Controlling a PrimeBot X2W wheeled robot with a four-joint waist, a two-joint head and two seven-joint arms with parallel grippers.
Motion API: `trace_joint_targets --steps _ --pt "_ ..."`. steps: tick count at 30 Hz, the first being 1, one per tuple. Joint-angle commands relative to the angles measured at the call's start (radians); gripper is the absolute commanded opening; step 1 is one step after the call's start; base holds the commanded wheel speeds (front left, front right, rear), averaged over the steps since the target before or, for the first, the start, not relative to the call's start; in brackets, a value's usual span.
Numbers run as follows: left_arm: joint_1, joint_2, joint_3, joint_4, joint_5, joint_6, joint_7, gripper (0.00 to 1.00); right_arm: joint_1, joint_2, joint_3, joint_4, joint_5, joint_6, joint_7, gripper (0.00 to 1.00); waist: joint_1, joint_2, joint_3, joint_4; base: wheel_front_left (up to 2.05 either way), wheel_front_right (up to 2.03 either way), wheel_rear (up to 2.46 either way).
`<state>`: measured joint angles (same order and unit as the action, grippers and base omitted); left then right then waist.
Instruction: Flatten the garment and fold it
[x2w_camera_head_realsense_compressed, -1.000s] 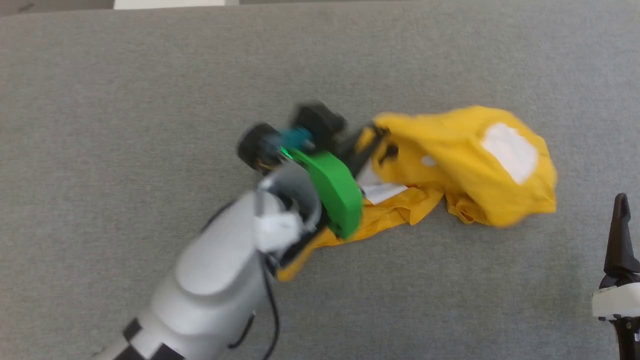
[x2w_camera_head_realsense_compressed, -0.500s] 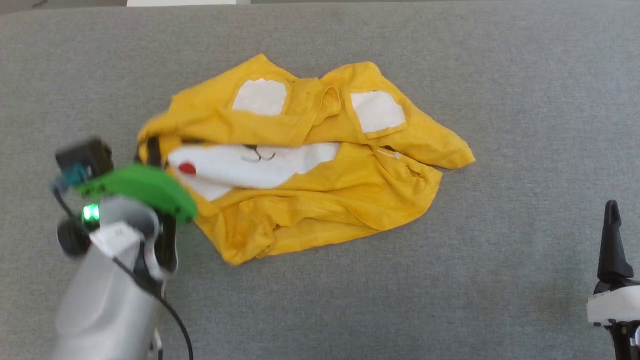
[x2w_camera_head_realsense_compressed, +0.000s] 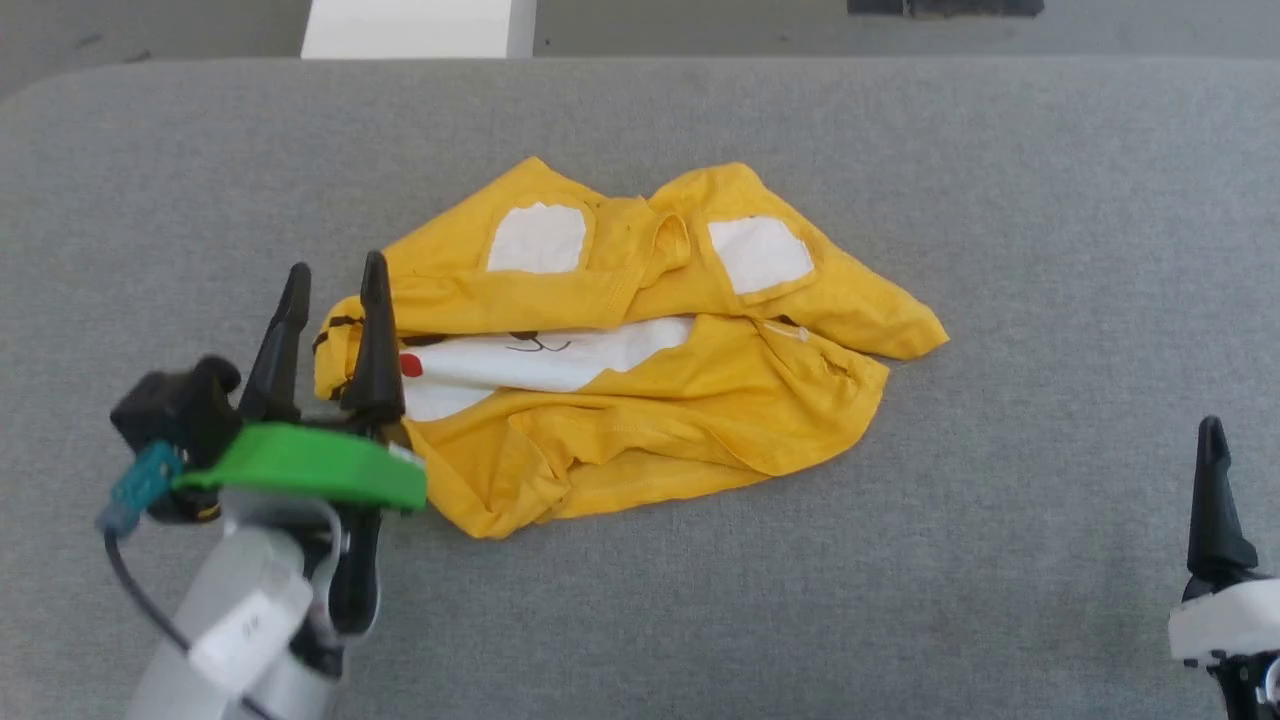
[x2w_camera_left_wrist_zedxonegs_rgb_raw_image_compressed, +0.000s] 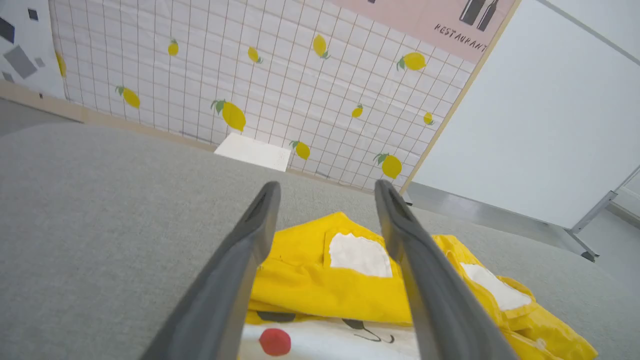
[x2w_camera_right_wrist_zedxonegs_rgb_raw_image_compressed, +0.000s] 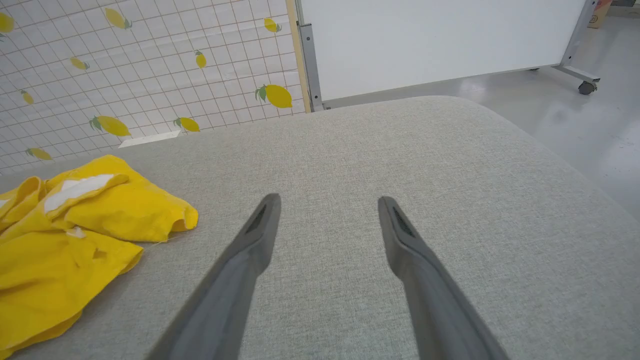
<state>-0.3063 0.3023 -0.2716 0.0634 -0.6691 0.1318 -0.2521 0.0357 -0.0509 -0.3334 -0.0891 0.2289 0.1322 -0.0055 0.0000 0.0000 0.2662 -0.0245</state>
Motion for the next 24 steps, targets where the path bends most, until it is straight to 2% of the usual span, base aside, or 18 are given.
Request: trace_joint_targets --steps 1,7,9,16,24 --pt "0.050 0.015 0.008 -0.037 0.053 0.005 -0.008 1.00 0.017 0.001 0.002 -0.007 -0.005 -0.002 0.005 1.00 0.0000 0.0000 -0.031 0.008 0.00 0.00 0.00" --pt "0.232 -0.015 0.086 -0.250 0.307 0.071 -0.009 1.00 0.053 0.001 0.013 -0.007 0.011 -0.002 0.009 1.00 0.0000 0.0000 -0.063 0.019 0.00 0.00 0.00" --pt "0.296 -0.043 0.109 -0.288 0.353 0.081 -0.009 1.00 0.063 0.001 0.020 -0.006 0.014 -0.002 0.009 1.00 0.0000 0.0000 -0.071 0.025 0.00 0.00 0.00" --pt "0.395 -0.117 0.148 -0.303 0.426 0.031 -0.010 1.00 0.068 0.001 0.093 -0.035 -0.024 -0.002 0.053 1.00 0.0000 0.0000 -0.089 0.056 0.00 0.00 0.00" --pt "0.369 -0.192 0.178 -0.287 0.456 -0.044 -0.010 1.00 -0.042 0.001 0.257 -0.052 -0.053 -0.002 0.306 1.00 0.0000 0.0000 -0.052 0.090 0.00 0.00 0.00"
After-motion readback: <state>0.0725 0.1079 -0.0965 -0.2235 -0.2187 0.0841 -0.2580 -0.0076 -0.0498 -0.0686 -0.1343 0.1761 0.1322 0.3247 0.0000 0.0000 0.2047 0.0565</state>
